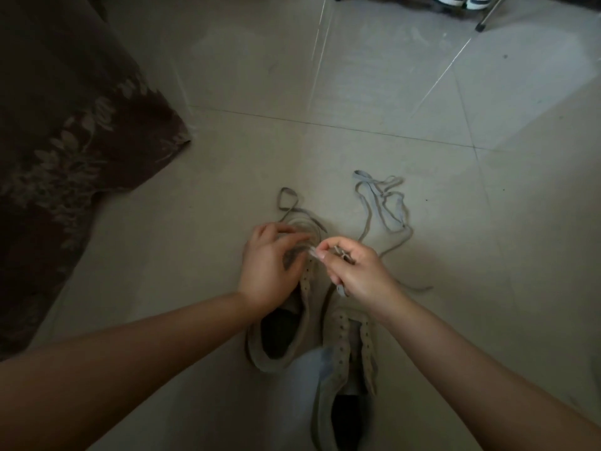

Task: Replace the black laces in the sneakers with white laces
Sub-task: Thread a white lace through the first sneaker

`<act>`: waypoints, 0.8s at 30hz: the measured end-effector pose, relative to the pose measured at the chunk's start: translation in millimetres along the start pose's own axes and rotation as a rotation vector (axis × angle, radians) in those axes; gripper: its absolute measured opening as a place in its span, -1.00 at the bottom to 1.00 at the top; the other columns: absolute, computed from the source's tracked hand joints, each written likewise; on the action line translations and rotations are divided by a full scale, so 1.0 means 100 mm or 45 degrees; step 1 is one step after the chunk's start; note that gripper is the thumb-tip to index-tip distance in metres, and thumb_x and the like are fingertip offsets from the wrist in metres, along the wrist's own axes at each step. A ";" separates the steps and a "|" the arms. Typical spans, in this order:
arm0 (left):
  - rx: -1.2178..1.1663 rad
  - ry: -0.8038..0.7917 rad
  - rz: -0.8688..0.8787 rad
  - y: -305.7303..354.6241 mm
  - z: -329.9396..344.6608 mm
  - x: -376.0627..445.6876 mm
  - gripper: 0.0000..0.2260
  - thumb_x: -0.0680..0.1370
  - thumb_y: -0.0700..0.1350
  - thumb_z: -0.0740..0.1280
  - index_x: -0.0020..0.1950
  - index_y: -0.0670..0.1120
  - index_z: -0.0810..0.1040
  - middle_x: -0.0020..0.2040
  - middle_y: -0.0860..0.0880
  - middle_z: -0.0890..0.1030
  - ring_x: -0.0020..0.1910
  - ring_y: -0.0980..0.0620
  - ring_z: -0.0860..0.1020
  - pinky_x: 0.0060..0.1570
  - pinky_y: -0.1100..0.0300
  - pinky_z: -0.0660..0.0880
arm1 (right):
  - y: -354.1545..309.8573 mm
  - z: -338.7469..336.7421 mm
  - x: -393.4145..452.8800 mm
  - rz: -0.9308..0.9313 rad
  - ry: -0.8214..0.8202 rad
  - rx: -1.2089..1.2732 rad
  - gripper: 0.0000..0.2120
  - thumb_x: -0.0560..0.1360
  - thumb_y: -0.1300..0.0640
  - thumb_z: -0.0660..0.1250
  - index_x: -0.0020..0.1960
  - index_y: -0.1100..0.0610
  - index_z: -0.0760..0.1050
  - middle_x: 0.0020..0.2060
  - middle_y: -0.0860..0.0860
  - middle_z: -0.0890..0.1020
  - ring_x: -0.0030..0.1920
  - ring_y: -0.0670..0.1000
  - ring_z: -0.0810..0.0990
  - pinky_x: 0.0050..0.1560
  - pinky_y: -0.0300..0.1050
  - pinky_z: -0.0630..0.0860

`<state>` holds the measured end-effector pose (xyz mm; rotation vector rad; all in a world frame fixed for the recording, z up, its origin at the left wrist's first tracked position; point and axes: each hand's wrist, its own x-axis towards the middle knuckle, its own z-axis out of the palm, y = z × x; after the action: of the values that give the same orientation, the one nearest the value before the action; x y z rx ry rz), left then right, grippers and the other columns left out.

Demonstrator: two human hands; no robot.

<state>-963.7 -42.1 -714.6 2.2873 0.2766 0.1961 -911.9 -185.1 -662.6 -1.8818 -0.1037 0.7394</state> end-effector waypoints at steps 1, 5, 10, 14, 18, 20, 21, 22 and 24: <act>-0.130 -0.010 0.065 0.04 -0.04 -0.02 -0.68 0.45 0.01 0.23 0.08 -0.04 0.65 0.00 -0.01 0.62 0.07 0.06 0.50 0.09 0.25 0.41 | 0.03 0.01 0.00 0.018 0.037 -0.006 -0.90 0.55 0.19 0.28 -0.12 0.06 0.53 -0.57 -0.06 0.39 -0.60 -0.17 0.29 -0.52 -0.37 0.25; -0.787 -0.158 -0.367 0.26 -0.14 -0.06 -0.85 0.54 -0.27 0.31 0.05 -0.22 0.64 -0.27 0.04 0.67 -0.34 0.38 0.54 -0.26 0.56 0.38 | 0.10 0.04 0.00 0.047 0.080 -0.006 -0.90 0.55 0.19 0.29 -0.08 0.03 0.56 -0.52 0.00 0.42 -0.61 -0.18 0.33 -0.51 -0.41 0.26; -1.281 -0.358 -0.943 0.15 -0.14 0.02 -0.92 0.51 -0.27 0.31 -0.08 -0.24 0.60 -0.42 -0.01 0.60 -0.53 0.23 0.45 -0.57 0.44 0.27 | 0.12 0.10 -0.02 -0.053 0.083 0.017 -0.90 0.53 0.23 0.32 -0.03 0.10 0.60 -0.52 -0.01 0.45 -0.58 -0.21 0.36 -0.44 -0.45 0.29; -1.179 -0.485 -0.877 0.01 -0.23 0.10 -0.90 0.55 -0.25 0.29 -0.08 -0.19 0.60 -0.37 0.07 0.64 -0.43 0.28 0.52 -0.50 0.46 0.29 | 0.17 0.11 -0.02 -0.080 0.095 -0.015 -0.89 0.54 0.21 0.31 0.00 0.09 0.60 -0.53 -0.06 0.44 -0.55 -0.20 0.37 -0.41 -0.40 0.30; -0.224 -0.232 -0.197 -0.16 -0.20 0.13 -0.80 0.45 -0.16 0.43 0.04 -0.18 0.63 -0.08 -0.03 0.63 -0.14 0.21 0.56 -0.02 0.36 0.46 | 0.26 0.14 0.02 0.171 0.176 -0.332 -0.73 0.50 -0.04 0.35 0.11 0.08 0.49 -0.24 -0.07 0.54 -0.21 -0.11 0.54 -0.14 -0.20 0.43; 0.054 -0.401 0.048 -0.24 -0.13 0.14 -0.56 0.38 0.02 0.44 0.21 -0.11 0.58 0.17 -0.10 0.55 0.18 0.03 0.48 0.24 0.30 0.30 | 0.27 0.13 0.04 0.115 0.158 -0.561 -0.80 0.51 -0.06 0.32 -0.15 0.06 0.54 -0.29 -0.05 0.55 -0.17 -0.01 0.53 -0.14 -0.14 0.40; 0.072 -0.476 0.060 -0.26 -0.10 0.14 -0.50 0.38 0.06 0.44 0.27 -0.08 0.55 0.26 -0.10 0.50 0.28 0.00 0.43 0.29 0.29 0.24 | 0.25 0.14 0.03 0.034 0.147 -0.611 -0.71 0.53 -0.04 0.30 -0.33 0.04 0.47 -0.41 -0.07 0.50 -0.25 0.00 0.50 -0.22 -0.13 0.35; 0.068 -0.508 0.049 -0.26 -0.08 0.15 -0.49 0.39 0.08 0.43 0.29 -0.07 0.53 0.32 -0.09 0.45 0.33 -0.01 0.39 0.32 0.27 0.23 | 0.23 0.14 0.02 -0.043 0.142 -0.641 -0.64 0.54 -0.02 0.28 -0.41 0.03 0.40 -0.48 -0.06 0.44 -0.31 -0.01 0.46 -0.26 -0.13 0.31; 0.067 -0.476 0.042 -0.26 -0.04 0.15 -0.50 0.40 0.12 0.36 0.30 -0.04 0.52 0.36 -0.06 0.43 0.36 0.00 0.38 0.32 0.22 0.28 | 0.19 0.17 0.01 -0.217 0.116 -0.686 -0.68 0.56 0.00 0.25 -0.36 0.01 0.38 -0.46 -0.08 0.43 -0.32 -0.06 0.43 -0.29 -0.10 0.30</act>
<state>-953.2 -18.4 -730.3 2.3265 0.0503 -0.2239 -925.1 -179.5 -683.4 -2.3765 -0.4358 0.5383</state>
